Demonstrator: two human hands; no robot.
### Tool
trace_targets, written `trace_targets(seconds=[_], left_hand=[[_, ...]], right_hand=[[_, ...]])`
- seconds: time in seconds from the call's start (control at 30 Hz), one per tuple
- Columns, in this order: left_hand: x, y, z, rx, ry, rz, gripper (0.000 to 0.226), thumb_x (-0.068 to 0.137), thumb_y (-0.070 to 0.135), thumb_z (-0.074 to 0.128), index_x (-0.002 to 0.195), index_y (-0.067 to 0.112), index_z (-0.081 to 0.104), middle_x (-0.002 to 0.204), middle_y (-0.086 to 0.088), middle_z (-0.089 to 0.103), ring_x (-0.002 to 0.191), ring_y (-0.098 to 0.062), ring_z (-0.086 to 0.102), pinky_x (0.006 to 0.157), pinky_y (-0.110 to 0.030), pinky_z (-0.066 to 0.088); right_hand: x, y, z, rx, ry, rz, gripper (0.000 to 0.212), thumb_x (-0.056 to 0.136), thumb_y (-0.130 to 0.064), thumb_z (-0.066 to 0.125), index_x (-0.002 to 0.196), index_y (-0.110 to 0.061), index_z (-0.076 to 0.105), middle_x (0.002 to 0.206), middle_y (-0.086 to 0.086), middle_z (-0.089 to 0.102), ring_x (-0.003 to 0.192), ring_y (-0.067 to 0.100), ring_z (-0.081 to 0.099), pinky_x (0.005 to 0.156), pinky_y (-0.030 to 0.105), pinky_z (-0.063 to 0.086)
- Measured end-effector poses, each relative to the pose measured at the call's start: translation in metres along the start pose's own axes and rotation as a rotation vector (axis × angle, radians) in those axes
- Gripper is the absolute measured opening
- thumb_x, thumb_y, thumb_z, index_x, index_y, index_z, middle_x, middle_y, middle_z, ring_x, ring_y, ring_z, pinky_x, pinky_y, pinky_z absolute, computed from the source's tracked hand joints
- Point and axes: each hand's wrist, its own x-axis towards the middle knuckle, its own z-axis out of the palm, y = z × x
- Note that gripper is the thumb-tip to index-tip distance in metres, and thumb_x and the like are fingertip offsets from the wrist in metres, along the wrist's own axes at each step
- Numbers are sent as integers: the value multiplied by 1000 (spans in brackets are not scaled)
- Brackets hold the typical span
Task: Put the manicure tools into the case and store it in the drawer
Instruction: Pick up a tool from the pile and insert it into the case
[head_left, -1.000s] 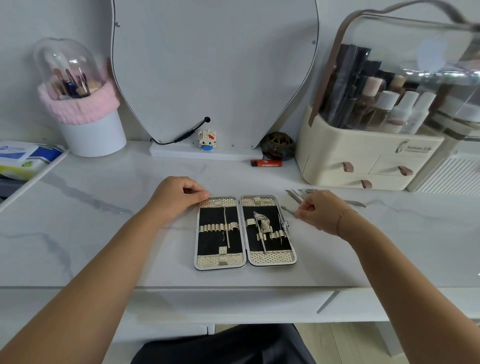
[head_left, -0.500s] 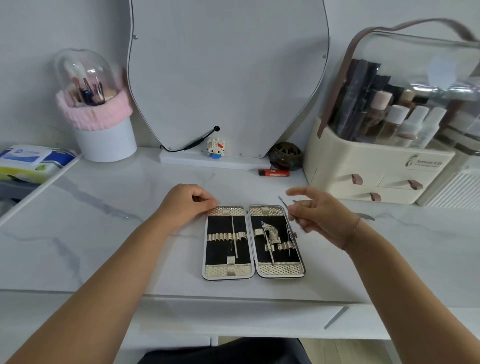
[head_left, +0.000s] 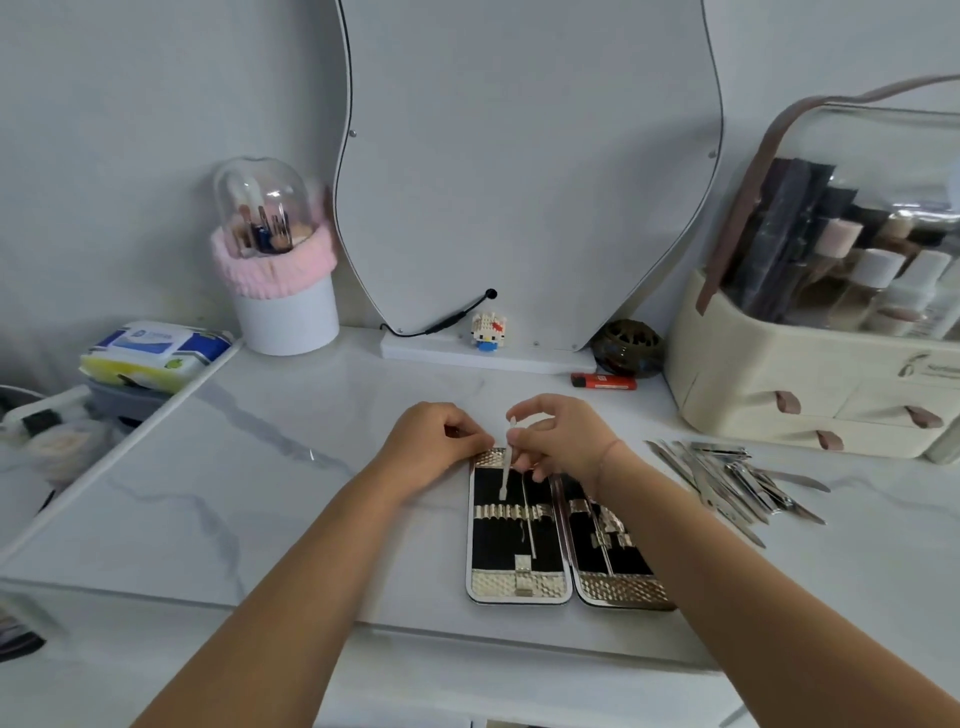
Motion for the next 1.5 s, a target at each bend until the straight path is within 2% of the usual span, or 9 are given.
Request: trace_targets(seconds=[0.17,0.43,0.6,0.8,0.9,1.13,1.3,1.4,1.5], left_hand=[[2,-3,1,7,0,-6,12,74,32,75,74,20,72,77,6,70,76,-9,63,72,-26,47],[2,-4,1,-1,-1,-5,11,74,32,75,73,22,70,76,6,69,75,-9,62,69,-24,46],[2,-4,1,1,-8,2,10,75,33,74,74,24,70,76,8,69,74,-7,61,66,-21,43],[3,-6,1,7,-12,16,11,75,32,74,75,23,70,76,7,69,74,-7,61,67,-22,44],[3,-6,1,-1,-11,15,13,75,32,74,77,20,72,77,7,69,74,-7,61,67,-21,44],[4,-6,-4,-7,-73,10,6,75,32,74,74,29,69,77,13,68,73,0,60,66,-16,41],[3,-6,-7,-9,-102,32,5,77,26,73,76,29,69,79,12,68,74,1,60,64,-9,40],[3,-6,-7,-9,-96,39,8,78,26,73,74,30,68,80,11,69,74,-1,59,65,-14,41],[3,-7,-6,-17,-95,38,10,77,26,73,72,32,67,79,11,69,75,-3,60,69,-19,44]], right_hand=[[5,3,1,-115,11,5,18,85,-12,64,102,-12,60,60,5,66,40,13,47,43,22,42],[9,6,5,-121,7,-15,18,85,-10,64,102,-11,59,68,8,68,44,14,49,41,20,42],[10,6,6,-165,-5,-39,16,85,-11,63,101,-12,59,60,2,65,36,6,46,40,17,41],[12,8,6,-250,-50,-71,12,84,-12,64,94,-15,58,62,1,67,43,10,48,42,18,41],[13,8,5,-289,-60,-81,7,87,-14,60,93,-12,62,65,2,67,47,13,50,44,19,42],[11,9,2,-346,-76,-94,26,94,-23,48,96,-10,70,73,8,68,51,16,55,54,21,49],[7,10,-1,-450,-126,-124,28,94,-25,50,94,-4,69,63,-1,64,50,8,57,63,22,49],[5,7,-4,-535,-186,-152,22,93,-18,50,104,-14,69,65,-5,63,49,1,56,66,16,48],[5,5,-5,-606,-223,-174,24,93,-16,50,109,-18,68,67,-7,62,50,-1,57,66,13,45]])
